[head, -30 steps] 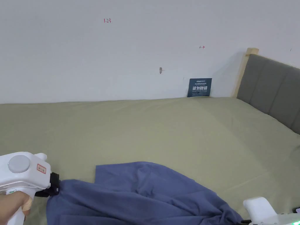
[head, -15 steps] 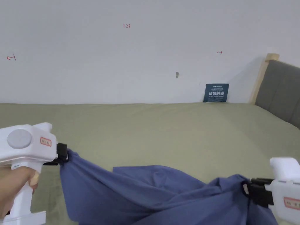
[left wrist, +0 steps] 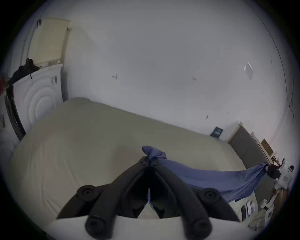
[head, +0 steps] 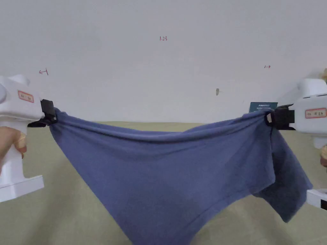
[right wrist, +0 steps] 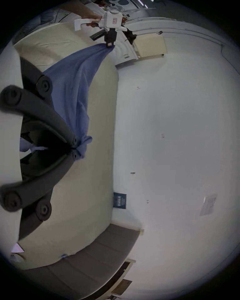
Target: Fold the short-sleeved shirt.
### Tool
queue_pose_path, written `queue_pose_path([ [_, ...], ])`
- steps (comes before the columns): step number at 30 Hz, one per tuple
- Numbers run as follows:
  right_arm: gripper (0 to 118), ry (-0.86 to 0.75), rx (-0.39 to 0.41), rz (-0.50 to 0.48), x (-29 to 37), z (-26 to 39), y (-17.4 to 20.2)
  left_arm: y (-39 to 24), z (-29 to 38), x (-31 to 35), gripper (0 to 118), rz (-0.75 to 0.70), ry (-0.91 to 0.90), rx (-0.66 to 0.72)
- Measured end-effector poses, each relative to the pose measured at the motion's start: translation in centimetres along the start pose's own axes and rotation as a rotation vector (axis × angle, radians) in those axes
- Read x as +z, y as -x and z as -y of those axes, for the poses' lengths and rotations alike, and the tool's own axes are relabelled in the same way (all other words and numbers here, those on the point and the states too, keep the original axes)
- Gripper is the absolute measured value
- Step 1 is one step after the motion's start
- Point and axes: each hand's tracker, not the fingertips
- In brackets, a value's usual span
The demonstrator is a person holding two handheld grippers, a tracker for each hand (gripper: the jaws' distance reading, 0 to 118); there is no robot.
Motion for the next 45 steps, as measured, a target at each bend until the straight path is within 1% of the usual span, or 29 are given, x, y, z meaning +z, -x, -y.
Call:
queue_pose_path([
  [3, 1, -0.023, 0.003, -0.005, -1.6, -2.5, 0.1, 1.0, -2.1, 0.8, 0, -0.033, -0.061, 0.018],
  [6, 1, -0.062, 0.032, -0.011, -3.3, -4.5, 0.5, 1.9, -4.3, 1.2, 0, -0.028, -0.109, 0.047],
  [9, 1, -0.082, 0.016, -0.027, -5.1, -5.7, 0.9, 2.0, -6.1, 1.2, 0, -0.039, -0.156, 0.033],
  [12, 1, -0.098, 0.017, -0.025, -6.8, -6.5, 1.6, 3.0, -7.7, 0.3, 0, -0.048, -0.181, 0.035],
  [17, 1, -0.116, 0.026, -0.014, -9.2, -7.4, 2.6, 3.8, -8.7, -1.4, 0, -0.064, -0.194, 0.035],
  [21, 1, -0.120, 0.029, -0.018, -10.0, -6.9, 2.8, 4.7, -7.7, -2.2, 0, -0.059, -0.181, 0.069],
  [23, 1, -0.116, 0.027, -0.025, -10.2, -5.9, 2.7, 4.0, -5.8, -0.9, 0, -0.057, -0.172, 0.069],
  [27, 1, -0.071, 0.052, -0.031, -10.0, -2.4, 2.0, 4.3, -1.6, -0.8, 0, -0.047, -0.101, 0.074],
  [32, 1, -0.014, 0.032, -0.050, -8.0, 2.8, 0.4, 5.0, 3.9, -0.2, 0, -0.035, 0.010, 0.089],
  [36, 1, 0.091, 0.036, -0.053, -6.4, 7.1, -0.7, 5.8, 8.3, 0.4, 0, -0.041, 0.133, 0.102],
  [38, 1, 0.148, 0.025, -0.066, -5.2, 9.4, -1.0, 6.4, 10.1, 0.8, 0, -0.031, 0.173, 0.120],
  [40, 1, 0.202, 0.024, -0.079, -4.0, 11.5, -0.8, 6.9, 11.8, 1.6, 0, -0.039, 0.209, 0.121],
  [42, 1, 0.256, 0.044, -0.085, -2.8, 13.2, -0.6, 7.6, 13.2, 2.5, 0, -0.044, 0.239, 0.117],
  [45, 1, 0.295, 0.029, -0.100, -0.6, 16.0, -0.2, 8.7, 15.6, 4.1, 0, -0.049, 0.289, 0.119],
])
